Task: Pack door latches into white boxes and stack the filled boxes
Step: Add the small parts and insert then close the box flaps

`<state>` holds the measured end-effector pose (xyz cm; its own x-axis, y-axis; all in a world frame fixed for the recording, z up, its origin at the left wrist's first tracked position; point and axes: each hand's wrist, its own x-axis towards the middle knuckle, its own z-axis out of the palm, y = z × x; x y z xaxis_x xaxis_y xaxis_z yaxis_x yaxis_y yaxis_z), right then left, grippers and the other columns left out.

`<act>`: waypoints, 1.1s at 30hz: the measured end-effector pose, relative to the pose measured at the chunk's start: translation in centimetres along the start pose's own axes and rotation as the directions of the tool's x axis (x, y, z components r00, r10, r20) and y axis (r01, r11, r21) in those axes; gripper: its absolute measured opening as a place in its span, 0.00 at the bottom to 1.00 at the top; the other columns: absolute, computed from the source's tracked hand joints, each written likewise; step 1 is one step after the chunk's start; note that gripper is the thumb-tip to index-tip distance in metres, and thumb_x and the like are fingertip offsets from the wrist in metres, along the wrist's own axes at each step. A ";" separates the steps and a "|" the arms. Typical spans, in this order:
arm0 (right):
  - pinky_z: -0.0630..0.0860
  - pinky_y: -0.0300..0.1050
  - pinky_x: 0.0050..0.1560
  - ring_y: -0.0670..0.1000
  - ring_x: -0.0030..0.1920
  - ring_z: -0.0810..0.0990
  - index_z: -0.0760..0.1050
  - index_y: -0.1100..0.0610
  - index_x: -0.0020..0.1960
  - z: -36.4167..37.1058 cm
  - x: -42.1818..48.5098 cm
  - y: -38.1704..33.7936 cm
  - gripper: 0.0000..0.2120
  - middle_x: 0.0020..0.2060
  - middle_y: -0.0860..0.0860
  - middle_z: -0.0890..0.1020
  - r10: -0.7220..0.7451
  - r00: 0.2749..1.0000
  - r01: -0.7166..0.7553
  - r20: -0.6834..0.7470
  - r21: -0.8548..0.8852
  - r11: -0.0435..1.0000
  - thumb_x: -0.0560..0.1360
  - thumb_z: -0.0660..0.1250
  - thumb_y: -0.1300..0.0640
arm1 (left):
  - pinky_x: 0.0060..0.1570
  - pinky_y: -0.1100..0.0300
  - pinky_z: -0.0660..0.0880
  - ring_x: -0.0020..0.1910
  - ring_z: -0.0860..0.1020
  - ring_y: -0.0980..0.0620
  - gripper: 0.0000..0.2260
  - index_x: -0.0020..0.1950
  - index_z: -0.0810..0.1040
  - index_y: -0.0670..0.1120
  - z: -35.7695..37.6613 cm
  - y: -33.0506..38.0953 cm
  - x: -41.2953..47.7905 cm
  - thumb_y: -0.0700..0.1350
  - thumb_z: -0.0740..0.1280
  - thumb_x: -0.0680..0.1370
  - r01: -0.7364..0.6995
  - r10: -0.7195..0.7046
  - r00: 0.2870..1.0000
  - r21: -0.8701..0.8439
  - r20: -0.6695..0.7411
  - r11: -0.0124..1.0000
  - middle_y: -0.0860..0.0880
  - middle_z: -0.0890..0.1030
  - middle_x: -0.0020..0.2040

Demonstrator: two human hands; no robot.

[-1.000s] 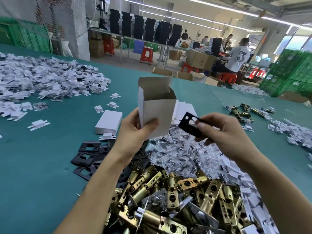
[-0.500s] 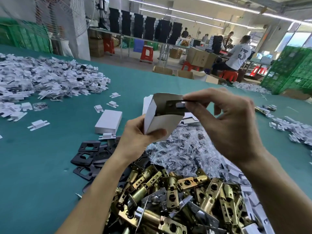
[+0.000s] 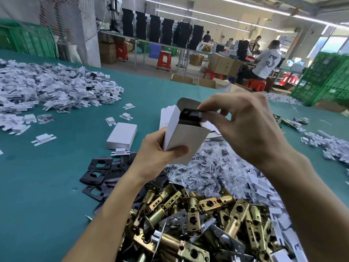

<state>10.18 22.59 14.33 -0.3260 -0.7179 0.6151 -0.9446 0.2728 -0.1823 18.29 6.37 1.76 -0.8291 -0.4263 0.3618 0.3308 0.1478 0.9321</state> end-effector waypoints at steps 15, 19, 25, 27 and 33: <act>0.77 0.62 0.43 0.58 0.43 0.81 0.69 0.55 0.50 0.2 -0.2 -0.4 0.06 0.44 0.54 0.83 0.173 0.984 -0.166 -0.034 0.142 0.976 0.81 0.64 0.53 | 0.44 0.64 0.78 0.47 0.83 0.52 0.16 0.57 0.81 0.44 0.4 0.8 -0.3 0.45 0.74 0.70 -0.025 0.029 0.999 -0.093 0.033 0.995 0.46 0.85 0.49; 0.77 0.58 0.35 0.58 0.34 0.76 0.65 0.50 0.52 -0.4 -0.7 0.2 0.06 0.46 0.56 0.82 0.092 0.996 -0.089 0.016 -0.152 0.984 0.82 0.57 0.48 | 0.46 0.62 0.79 0.49 0.84 0.51 0.16 0.58 0.81 0.45 0.4 0.8 -0.3 0.45 0.73 0.71 -0.027 0.032 0.999 -0.113 0.044 0.993 0.45 0.85 0.51; 0.76 0.55 0.37 0.58 0.43 0.76 0.77 0.53 0.50 -0.5 -0.6 -0.1 0.06 0.41 0.53 0.80 0.055 0.998 -0.054 -0.004 -0.275 0.960 0.79 0.66 0.51 | 0.47 0.61 0.80 0.50 0.83 0.48 0.18 0.59 0.81 0.46 0.9 0.4 -0.3 0.47 0.74 0.70 -0.014 0.019 0.998 -0.065 0.067 0.998 0.44 0.85 0.52; 0.76 0.53 0.35 0.57 0.46 0.76 0.80 0.55 0.49 -0.1 -0.6 -0.6 0.05 0.40 0.52 0.82 0.010 0.999 -0.025 -0.053 -0.299 0.954 0.78 0.69 0.54 | 0.46 0.62 0.80 0.48 0.83 0.51 0.17 0.57 0.81 0.48 0.8 0.4 -0.3 0.47 0.74 0.70 -0.022 0.027 0.998 -0.072 0.064 0.997 0.46 0.84 0.51; 0.78 0.53 0.37 0.57 0.46 0.79 0.83 0.53 0.51 0.2 -0.1 -2.3 0.07 0.45 0.51 0.82 -0.073 0.997 0.060 -0.036 -0.278 0.959 0.78 0.68 0.53 | 0.47 0.58 0.81 0.47 0.82 0.52 0.15 0.55 0.81 0.51 0.6 0.3 -0.3 0.44 0.76 0.70 -0.060 0.064 0.997 -0.112 0.033 0.992 0.51 0.85 0.47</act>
<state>12.36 21.93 14.57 -0.2545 -0.7125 0.6539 -0.9151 0.3960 0.0753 18.35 7.03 1.96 -0.8208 -0.3863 0.4209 0.4281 0.0720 0.9009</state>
